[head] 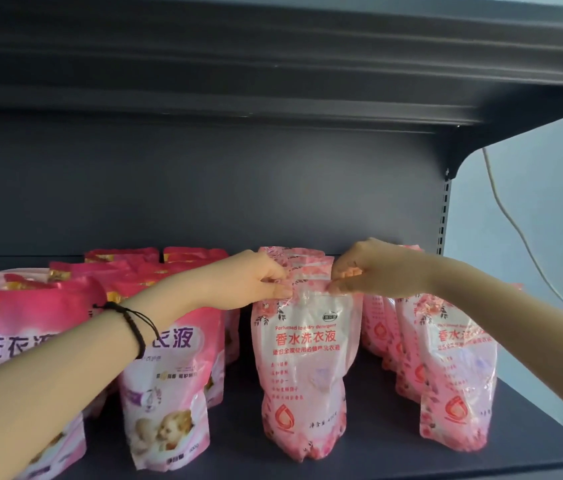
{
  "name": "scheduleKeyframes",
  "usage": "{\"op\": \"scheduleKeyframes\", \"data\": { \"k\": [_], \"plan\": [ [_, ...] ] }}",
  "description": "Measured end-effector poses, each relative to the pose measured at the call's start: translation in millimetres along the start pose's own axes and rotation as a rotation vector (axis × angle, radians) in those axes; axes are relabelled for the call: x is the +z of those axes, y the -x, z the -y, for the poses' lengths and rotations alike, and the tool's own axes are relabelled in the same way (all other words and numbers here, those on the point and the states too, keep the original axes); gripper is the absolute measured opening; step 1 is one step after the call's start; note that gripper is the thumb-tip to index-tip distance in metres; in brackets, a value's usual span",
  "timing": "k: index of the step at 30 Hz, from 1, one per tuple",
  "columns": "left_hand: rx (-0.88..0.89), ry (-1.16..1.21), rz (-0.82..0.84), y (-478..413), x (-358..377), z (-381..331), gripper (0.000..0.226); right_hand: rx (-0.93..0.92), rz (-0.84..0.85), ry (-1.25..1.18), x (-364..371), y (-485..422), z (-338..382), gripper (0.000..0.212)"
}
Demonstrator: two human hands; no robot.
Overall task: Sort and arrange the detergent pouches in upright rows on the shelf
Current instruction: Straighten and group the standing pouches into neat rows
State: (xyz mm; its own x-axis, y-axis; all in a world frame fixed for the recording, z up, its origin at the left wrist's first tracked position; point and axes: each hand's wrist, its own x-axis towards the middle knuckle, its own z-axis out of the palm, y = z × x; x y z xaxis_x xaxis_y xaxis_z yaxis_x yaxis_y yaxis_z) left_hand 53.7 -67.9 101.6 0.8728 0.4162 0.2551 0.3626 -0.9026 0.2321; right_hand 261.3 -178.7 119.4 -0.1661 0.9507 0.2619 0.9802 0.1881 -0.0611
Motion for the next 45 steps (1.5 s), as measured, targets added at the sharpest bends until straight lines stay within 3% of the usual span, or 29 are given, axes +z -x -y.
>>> {"op": "scheduleKeyframes", "data": {
  "k": [2, 6, 8, 11, 13, 15, 18, 23, 32, 39, 42, 45],
  "plan": [
    [-0.018, 0.033, -0.027, 2.7, 5.2, 0.3, 0.044, 0.039, -0.036, -0.008, 5.1, 3.6, 0.8, 0.023],
    [-0.026, 0.117, -0.219, 10.5, 19.6, -2.6, 0.012, 0.113, -0.185, -0.117, 20.0, 11.8, 2.1, 0.023],
    [-0.02, 0.108, -0.278, 12.9, 22.8, -8.8, 0.011, 0.137, -0.292, -0.199, 31.8, 15.0, 4.2, 0.022],
    [-0.057, -0.159, -0.338, 17.8, 22.5, -18.8, 0.018, 0.188, -0.437, -0.389, 45.1, 20.9, 11.2, 0.022],
    [0.004, -0.295, -0.467, 23.8, 27.6, -24.7, 0.029, 0.233, -0.52, -0.561, 53.6, 27.3, 14.1, 0.018],
    [0.075, -0.094, -0.706, 35.3, 48.9, -33.1, 0.04, 0.245, -0.621, -0.79, 68.9, 36.4, 14.2, 0.019],
    [0.0, 0.442, -1.121, 49.5, 111.1, -47.0, 0.039, 0.26, -0.74, -1.082, 106.7, 48.8, 15.8, 0.021],
    [-0.244, 0.814, -1.329, 40.5, 167.2, -45.3, 0.029, 0.324, -0.752, -1.198, 166.1, 54.1, 26.0, 0.027],
    [-0.375, 0.981, -1.165, 39.3, 198.6, -26.8, 0.015, 0.328, -0.787, -1.091, 179.0, 54.3, 30.5, 0.056],
    [-0.351, 0.902, -0.986, 52.4, 189.7, -19.2, 0.016, 0.381, -0.715, -1.009, 176.9, 56.6, 27.2, 0.042],
    [-0.349, 0.764, -0.846, 65.3, 182.2, -7.6, 0.015, 0.406, -0.675, -0.902, 177.9, 59.8, 27.6, 0.022],
    [-0.343, 0.618, -0.714, 77.1, 172.7, 1.4, 0.018, 0.447, -0.654, -0.818, 176.7, 61.1, 32.0, 0.017]
  ]
}}
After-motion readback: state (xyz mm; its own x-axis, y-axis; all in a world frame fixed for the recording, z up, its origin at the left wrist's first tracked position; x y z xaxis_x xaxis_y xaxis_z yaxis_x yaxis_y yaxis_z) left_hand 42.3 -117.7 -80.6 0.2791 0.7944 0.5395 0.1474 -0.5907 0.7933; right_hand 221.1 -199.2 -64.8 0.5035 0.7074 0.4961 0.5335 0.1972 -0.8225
